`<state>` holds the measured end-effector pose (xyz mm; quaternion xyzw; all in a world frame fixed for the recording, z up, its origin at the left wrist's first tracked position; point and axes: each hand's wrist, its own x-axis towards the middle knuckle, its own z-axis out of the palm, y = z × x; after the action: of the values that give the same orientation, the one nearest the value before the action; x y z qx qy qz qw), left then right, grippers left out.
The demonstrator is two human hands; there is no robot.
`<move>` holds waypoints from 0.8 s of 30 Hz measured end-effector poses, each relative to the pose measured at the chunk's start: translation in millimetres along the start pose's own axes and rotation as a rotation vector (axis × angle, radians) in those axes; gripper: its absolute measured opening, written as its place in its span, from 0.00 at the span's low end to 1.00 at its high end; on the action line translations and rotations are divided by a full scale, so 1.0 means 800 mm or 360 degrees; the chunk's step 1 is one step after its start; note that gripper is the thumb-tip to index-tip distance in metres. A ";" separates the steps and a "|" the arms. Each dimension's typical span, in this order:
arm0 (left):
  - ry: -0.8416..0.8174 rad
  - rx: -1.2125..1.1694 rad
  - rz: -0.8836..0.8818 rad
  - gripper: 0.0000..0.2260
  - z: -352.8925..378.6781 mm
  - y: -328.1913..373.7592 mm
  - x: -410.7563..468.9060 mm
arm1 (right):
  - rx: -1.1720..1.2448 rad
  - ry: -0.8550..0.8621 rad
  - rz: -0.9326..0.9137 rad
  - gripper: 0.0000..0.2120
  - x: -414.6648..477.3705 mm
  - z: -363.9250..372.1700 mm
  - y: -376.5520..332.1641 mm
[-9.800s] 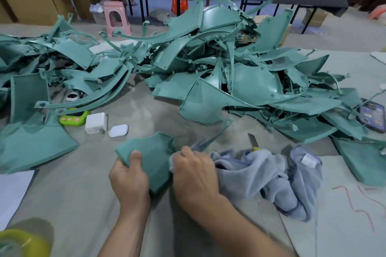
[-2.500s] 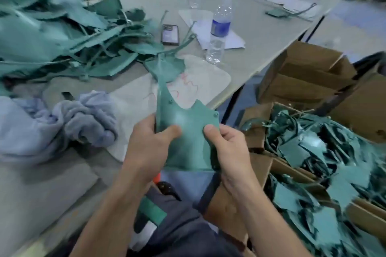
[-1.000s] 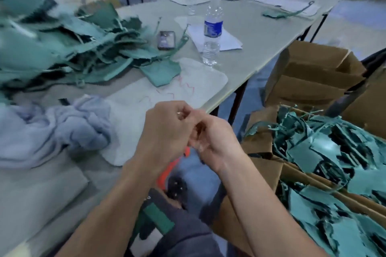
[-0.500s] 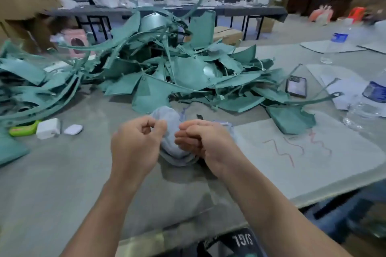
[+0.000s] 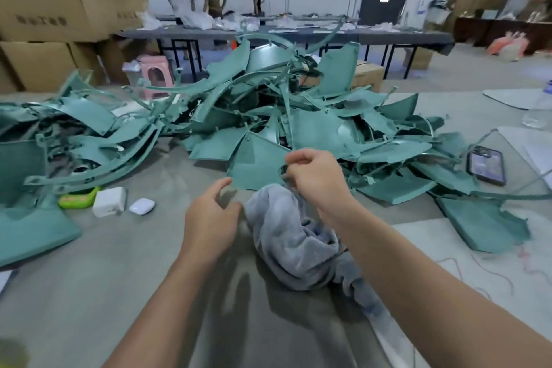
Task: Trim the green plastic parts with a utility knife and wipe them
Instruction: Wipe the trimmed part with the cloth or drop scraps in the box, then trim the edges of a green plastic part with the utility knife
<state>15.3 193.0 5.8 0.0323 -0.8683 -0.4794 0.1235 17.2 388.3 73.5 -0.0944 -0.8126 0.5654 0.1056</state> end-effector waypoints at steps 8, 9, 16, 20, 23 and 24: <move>0.0000 -0.0058 -0.0043 0.22 0.022 -0.021 0.047 | -0.1274 -0.0069 -0.0504 0.23 0.092 0.031 0.013; -0.0008 -0.0073 -0.0042 0.22 0.023 -0.026 0.050 | -0.1377 -0.0092 -0.0522 0.25 0.098 0.035 0.018; -0.0055 -0.0094 -0.0046 0.27 0.014 -0.050 0.068 | -0.1288 -0.0017 -0.0335 0.08 0.110 0.034 -0.011; -0.0055 -0.0415 -0.0042 0.25 0.012 -0.048 0.063 | -0.0829 0.0510 -0.0517 0.12 0.097 0.003 -0.057; -0.0071 -0.0976 0.0057 0.26 0.015 -0.037 0.044 | -0.0237 0.0570 -0.0641 0.12 0.070 0.004 -0.079; -0.0081 -0.1133 0.0109 0.26 0.015 -0.031 0.039 | -0.0099 0.0517 -0.0639 0.13 0.059 0.011 -0.083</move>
<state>-19.1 184.2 -15.7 -0.0539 -0.6503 -0.7480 0.1213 -32.9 370.7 136.3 -0.0241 -0.8044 0.4852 0.3420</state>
